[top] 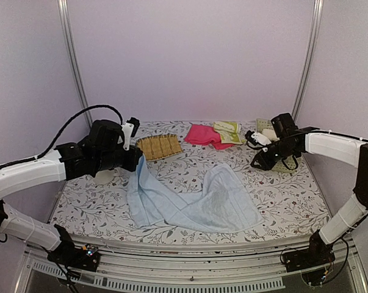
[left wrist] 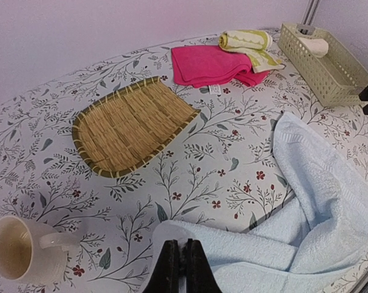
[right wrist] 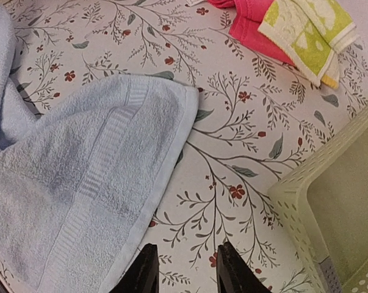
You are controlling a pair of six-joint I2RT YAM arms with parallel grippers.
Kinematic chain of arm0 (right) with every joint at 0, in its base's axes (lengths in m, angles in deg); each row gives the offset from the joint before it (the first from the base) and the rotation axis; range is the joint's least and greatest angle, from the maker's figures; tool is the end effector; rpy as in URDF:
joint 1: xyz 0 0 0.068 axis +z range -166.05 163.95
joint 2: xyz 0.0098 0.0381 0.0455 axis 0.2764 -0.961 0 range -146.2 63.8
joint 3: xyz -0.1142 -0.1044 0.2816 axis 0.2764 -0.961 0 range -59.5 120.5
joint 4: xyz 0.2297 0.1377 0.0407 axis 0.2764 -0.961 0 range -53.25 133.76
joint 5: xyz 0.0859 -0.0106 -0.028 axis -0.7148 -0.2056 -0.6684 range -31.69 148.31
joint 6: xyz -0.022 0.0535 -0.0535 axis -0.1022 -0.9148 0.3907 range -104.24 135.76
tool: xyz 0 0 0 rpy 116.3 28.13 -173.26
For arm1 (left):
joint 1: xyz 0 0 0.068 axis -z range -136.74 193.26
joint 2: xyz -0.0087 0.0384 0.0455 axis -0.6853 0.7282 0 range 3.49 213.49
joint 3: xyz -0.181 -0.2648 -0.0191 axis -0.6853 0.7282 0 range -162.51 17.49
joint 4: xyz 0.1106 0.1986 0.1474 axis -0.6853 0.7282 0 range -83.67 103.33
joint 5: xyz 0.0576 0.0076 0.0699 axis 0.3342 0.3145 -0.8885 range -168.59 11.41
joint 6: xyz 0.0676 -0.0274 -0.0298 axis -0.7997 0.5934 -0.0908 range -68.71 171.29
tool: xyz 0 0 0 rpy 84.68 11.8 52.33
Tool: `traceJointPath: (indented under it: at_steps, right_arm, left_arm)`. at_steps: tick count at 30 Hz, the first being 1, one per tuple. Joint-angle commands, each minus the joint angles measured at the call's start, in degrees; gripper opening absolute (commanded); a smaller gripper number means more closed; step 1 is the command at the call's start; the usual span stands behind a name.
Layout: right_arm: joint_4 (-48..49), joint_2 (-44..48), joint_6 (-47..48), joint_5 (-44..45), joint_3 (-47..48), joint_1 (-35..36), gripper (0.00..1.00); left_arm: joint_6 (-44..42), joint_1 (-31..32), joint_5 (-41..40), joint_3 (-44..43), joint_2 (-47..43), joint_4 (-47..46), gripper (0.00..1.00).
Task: Roll the towels
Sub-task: Move the bin to the corner of the board.
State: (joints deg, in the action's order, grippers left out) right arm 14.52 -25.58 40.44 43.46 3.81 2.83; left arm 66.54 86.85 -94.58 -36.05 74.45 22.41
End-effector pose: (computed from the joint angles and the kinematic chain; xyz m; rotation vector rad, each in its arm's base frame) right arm 0.3268 0.1301 0.2546 -1.0265 2.2934 0.2870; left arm 0.2264 -0.1898 0.3145 0.3672 2.1134 -0.3030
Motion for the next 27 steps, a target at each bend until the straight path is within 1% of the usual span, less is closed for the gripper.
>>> traceJointPath:
  at_steps: [1, 3, 5, 8, 10, 16, 19, 21, 24, 27]
  right_arm:
    - [-1.6, 1.2, 1.2, 3.5, -5.2, -3.2, 0.3]
    - [-1.5, 0.6, 1.5, 3.7, -5.8, -5.6, 0.26]
    - [-1.4, -0.5, 2.2, 3.7, -6.0, -7.6, 0.24]
    - [-0.6, -3.3, 2.9, 5.8, -5.4, -8.9, 0.24]
    - [0.7, -6.0, 2.9, 8.8, -4.2, -10.3, 0.24]
    - [5.7, -13.8, 2.7, 13.7, 1.1, -16.9, 0.23]
    - [6.9, -14.0, 2.7, 14.3, 1.8, -17.4, 0.25]
    - [6.9, -11.5, 2.4, 11.0, 0.5, -17.4, 0.26]
    - [1.4, -5.6, 7.4, -4.7, -3.3, -16.6, 0.3]
    - [-7.4, 3.7, 22.3, -18.2, -9.9, -14.4, 0.34]
  left_arm:
    - [0.0, -0.2, 4.3, 1.5, 1.3, -3.2, 0.0]
    - [-0.1, -0.2, 5.8, 1.4, 2.1, -3.2, 0.0]
    - [-0.4, -0.2, 6.9, 1.5, 2.7, -3.4, 0.0]
    - [-0.9, -0.2, 7.0, 1.8, 3.2, -3.5, 0.0]
    - [-1.0, -0.2, 7.1, 1.7, 3.4, -3.6, 0.0]
    - [-0.4, -0.2, 8.4, 2.3, 3.5, -4.3, 0.0]
    - [0.1, -0.1, 8.8, 2.8, 3.4, -4.6, 0.0]
    - [0.4, -0.1, 9.2, 3.2, 3.4, -4.7, 0.0]
    - [0.8, -0.1, 9.4, 3.8, 3.5, -5.2, 0.0]
    - [0.8, -0.2, 9.8, 4.1, 3.7, -5.3, 0.0]
